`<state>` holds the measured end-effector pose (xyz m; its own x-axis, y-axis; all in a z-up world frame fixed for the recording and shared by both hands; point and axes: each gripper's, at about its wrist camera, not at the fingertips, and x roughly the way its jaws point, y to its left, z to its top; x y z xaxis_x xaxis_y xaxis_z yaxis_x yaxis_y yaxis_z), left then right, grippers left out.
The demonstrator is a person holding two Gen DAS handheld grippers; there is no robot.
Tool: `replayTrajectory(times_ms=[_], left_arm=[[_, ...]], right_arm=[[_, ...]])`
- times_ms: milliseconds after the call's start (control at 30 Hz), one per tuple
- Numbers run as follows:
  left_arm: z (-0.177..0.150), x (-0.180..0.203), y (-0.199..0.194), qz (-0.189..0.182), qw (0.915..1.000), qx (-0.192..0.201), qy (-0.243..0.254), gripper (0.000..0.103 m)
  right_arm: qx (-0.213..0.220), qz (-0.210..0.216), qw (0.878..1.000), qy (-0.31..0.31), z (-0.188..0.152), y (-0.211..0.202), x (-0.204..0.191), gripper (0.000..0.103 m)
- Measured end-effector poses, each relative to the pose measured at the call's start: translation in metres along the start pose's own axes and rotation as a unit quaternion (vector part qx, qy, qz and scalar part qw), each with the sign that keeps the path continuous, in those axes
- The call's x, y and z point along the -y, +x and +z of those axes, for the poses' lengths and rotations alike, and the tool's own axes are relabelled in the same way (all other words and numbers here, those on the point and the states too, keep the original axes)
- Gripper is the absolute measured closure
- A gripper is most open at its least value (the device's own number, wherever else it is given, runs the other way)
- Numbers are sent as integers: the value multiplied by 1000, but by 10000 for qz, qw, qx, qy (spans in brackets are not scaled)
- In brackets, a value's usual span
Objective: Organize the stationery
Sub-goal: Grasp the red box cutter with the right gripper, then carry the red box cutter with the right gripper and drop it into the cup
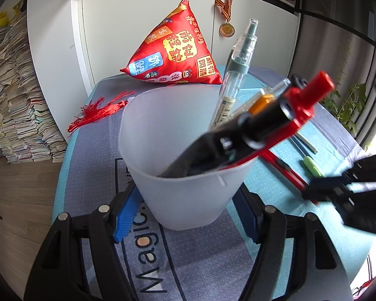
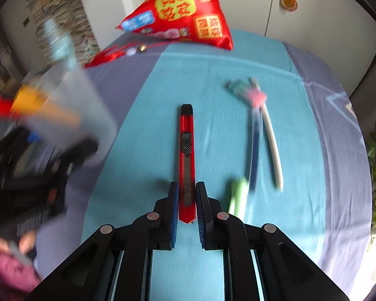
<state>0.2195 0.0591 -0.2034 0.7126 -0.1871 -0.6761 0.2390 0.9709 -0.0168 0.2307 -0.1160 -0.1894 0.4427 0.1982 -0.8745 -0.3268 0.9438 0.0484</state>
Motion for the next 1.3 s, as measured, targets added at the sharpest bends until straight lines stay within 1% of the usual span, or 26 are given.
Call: replayTrajectory(times_ms=[133, 200, 233, 300, 333, 400, 433, 467, 567, 700, 733, 800, 867, 900, 967, 1033, 1100, 1133, 1200, 1300], left_arm=[[-1, 0, -1, 14, 10000, 10, 7, 33], [-1, 0, -2, 18, 10000, 25, 14, 33], [-1, 0, -2, 22, 10000, 31, 16, 33], [-1, 0, -2, 18, 10000, 28, 10, 32], [-1, 0, -3, 14, 10000, 27, 3, 32], [-1, -1, -3, 4, 10000, 25, -7, 32], [-1, -1, -3, 4, 10000, 24, -6, 32], [-1, -1, -3, 5, 10000, 26, -6, 32], [-1, -1, -3, -5, 10000, 18, -11, 32], [-1, -1, -4, -3, 10000, 19, -9, 32], [-1, -1, -3, -3, 10000, 19, -9, 32], [-1, -1, -3, -4, 10000, 17, -11, 32], [-1, -1, -3, -4, 10000, 19, -12, 32], [-1, -1, -3, -2, 10000, 21, -10, 32], [-1, -1, -3, 2, 10000, 24, -7, 32], [-1, -1, -3, 0, 10000, 21, -8, 32], [-1, -1, -3, 3, 10000, 23, -6, 32], [-1, -1, -3, 1, 10000, 21, -6, 32], [-1, -1, -3, 0, 10000, 14, -7, 32], [-1, -1, -3, 1, 10000, 8, -9, 32]], right_arm=[[-183, 138, 9994, -242, -44, -25, -4, 89], [-316, 261, 9985, -362, -56, -28, -8, 89], [-330, 219, 9984, -415, -59, -29, -10, 89], [-266, 21, 9986, -452, -55, -29, -9, 88], [-200, -20, 9992, -341, -49, -28, -6, 86], [-104, 136, 9998, -87, -37, -27, -1, 80], [-78, 299, 9995, 1, -30, -25, 0, 80], [-71, 365, 9993, 34, -24, -23, -1, 80], [-51, 308, 9995, -87, -8, -13, -11, 80], [-268, 311, 9990, -175, 6, 8, -18, 79], [-306, 293, 9989, -194, 7, 12, -19, 79], [-169, 184, 9994, -253, 10, 16, -22, 80], [-163, 81, 9995, -267, 11, 17, -25, 89], [-164, 77, 9995, -272, 12, 17, -26, 89], [-4, 58, 9995, -306, 11, 6, -29, 89], [313, -12, 9990, -322, 13, -13, -31, 89], [620, 24, 9979, -209, 16, -36, -31, 89], [852, 53, 9963, -130, 20, -51, -30, 89], [1288, 141, 9916, -12, 27, -78, -29, 89], [2019, 293, 9789, 128, 41, -120, -32, 89]])
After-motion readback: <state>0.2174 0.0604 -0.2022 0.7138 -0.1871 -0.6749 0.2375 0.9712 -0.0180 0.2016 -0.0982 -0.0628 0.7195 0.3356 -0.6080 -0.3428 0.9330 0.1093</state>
